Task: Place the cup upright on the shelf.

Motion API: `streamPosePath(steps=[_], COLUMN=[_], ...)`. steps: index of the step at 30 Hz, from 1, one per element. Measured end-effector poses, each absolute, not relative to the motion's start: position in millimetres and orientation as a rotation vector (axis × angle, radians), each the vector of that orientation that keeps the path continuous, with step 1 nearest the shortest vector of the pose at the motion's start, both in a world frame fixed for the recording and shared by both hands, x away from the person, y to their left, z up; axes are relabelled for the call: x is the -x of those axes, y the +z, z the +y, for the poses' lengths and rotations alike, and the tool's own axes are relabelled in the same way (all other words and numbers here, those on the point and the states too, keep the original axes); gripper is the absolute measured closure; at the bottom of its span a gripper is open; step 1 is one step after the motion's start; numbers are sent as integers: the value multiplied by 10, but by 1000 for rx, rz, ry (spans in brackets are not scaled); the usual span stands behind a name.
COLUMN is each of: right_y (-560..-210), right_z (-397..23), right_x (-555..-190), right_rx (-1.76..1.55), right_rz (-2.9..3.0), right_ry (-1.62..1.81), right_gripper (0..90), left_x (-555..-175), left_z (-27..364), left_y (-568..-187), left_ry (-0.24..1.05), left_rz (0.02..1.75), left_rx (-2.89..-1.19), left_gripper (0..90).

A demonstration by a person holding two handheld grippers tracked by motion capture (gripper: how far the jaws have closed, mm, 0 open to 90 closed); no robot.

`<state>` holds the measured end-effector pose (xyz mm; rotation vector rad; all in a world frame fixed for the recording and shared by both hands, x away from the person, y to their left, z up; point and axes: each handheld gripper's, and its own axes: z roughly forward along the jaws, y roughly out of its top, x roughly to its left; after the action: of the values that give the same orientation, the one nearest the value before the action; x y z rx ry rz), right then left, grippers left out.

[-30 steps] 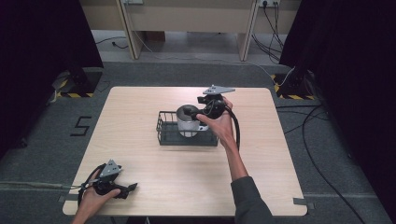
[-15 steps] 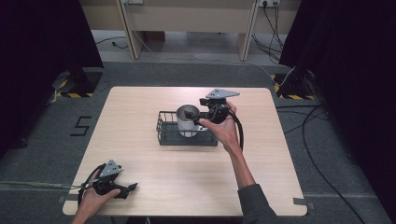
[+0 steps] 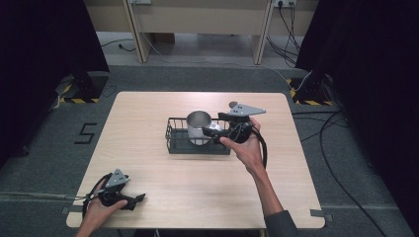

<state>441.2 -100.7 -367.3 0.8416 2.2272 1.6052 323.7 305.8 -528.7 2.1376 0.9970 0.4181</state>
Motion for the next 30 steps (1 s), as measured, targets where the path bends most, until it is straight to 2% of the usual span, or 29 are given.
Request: streamPosePath(steps=[30], right_y=[-3999], right_z=[-1442], right_x=[-3903], right_rx=[-913], right_rz=[2188], right_ry=[1579], right_gripper=[152], left_x=[-3237], left_z=[3058], left_y=[-5288], left_ry=[419], left_rz=[997], left_rx=[-2137], left_gripper=[0])
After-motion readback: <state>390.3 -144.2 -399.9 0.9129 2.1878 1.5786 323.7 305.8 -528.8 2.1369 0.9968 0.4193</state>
